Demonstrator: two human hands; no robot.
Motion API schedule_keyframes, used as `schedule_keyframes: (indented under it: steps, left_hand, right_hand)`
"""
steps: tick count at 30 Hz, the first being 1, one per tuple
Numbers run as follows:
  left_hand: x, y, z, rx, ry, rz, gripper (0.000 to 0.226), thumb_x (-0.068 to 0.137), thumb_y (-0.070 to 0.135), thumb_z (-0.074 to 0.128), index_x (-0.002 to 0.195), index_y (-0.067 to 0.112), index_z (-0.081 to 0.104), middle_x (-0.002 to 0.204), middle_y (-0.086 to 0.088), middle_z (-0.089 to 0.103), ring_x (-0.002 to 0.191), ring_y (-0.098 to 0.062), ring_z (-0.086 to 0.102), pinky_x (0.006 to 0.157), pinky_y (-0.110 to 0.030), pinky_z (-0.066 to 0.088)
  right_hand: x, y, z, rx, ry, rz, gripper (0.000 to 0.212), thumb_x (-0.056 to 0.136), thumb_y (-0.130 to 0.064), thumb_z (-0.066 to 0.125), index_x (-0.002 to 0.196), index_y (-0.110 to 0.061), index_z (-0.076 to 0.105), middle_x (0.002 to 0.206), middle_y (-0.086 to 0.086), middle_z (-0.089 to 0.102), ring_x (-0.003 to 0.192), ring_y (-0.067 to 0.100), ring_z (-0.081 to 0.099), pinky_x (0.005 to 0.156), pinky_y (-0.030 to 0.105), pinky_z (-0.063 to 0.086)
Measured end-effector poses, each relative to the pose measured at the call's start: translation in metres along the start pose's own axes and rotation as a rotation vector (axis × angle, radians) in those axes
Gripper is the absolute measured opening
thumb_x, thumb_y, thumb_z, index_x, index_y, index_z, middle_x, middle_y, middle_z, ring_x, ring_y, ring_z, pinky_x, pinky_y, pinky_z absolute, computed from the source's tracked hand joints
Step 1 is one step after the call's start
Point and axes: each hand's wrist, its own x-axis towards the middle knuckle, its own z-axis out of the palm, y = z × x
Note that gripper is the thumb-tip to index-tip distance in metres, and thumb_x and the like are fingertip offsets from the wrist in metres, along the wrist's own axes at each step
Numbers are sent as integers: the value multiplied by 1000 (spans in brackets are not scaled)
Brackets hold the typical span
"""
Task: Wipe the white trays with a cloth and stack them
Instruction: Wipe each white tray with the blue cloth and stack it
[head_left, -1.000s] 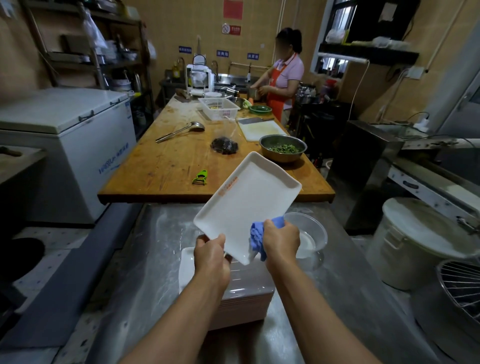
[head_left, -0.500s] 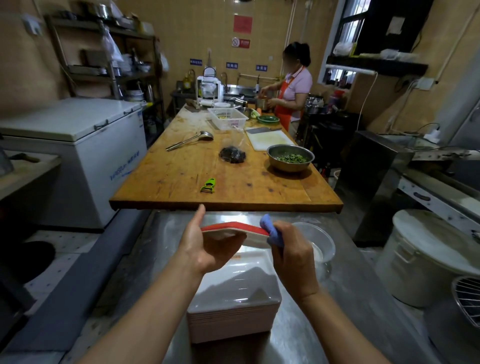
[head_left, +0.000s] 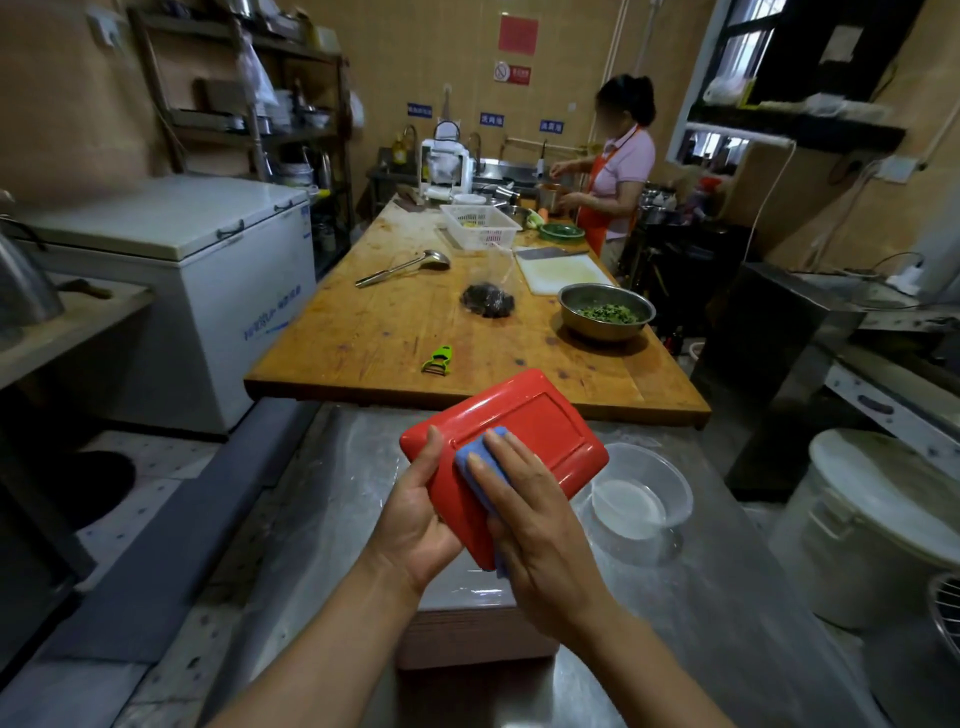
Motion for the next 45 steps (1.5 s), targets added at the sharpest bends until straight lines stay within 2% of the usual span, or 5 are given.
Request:
schedule_keyframes:
  steps: [17,23,29,37,45]
  left_hand:
    - [-25,-1,-25,62,110,-39,57,74,29,60,121,-3,56,110,-28,65,88,-37,69,74,-55,55]
    - [-26,4,-33,-44,68,-29,95,26,23,97,111,-2,62,111,-28,64,93,-40,67,73,-60,53]
    - [-14,-6,-24,-54,23,-61,50,75,34,56,110,-2,58,103,-26,68,86,-36,70,62,-52,57]
    - [-1,-38,-5,-42,-11,-134,45,82,34,50,87,-5,73,92,-24,71,79,-32,71,59,-45,59]
    - [16,-83,34,690,26,219,17,87,3,58,96,16,65,87,-3,73,80,-19,68,76,-33,56]
  right_hand:
    - [36,43,-1,-35,64,488,36,98,-15,41,134,-15,50,134,2,47,126,15,40,103,19,24]
    - [12,30,11,-1,202,694,41,99,-13,37,139,-14,42,136,1,48,127,16,41,97,11,22]
    - [-4,-8,24,-6,214,618,43,98,-5,41,140,-13,41,150,2,33,143,13,20,106,1,3]
    - [-46,-22,-2,115,307,491,27,87,5,50,107,-3,67,115,2,63,113,9,56,98,15,39]
    - [-76,55,-54,169,630,1160,21,95,-11,42,97,-12,63,83,13,65,75,29,60,59,28,48]
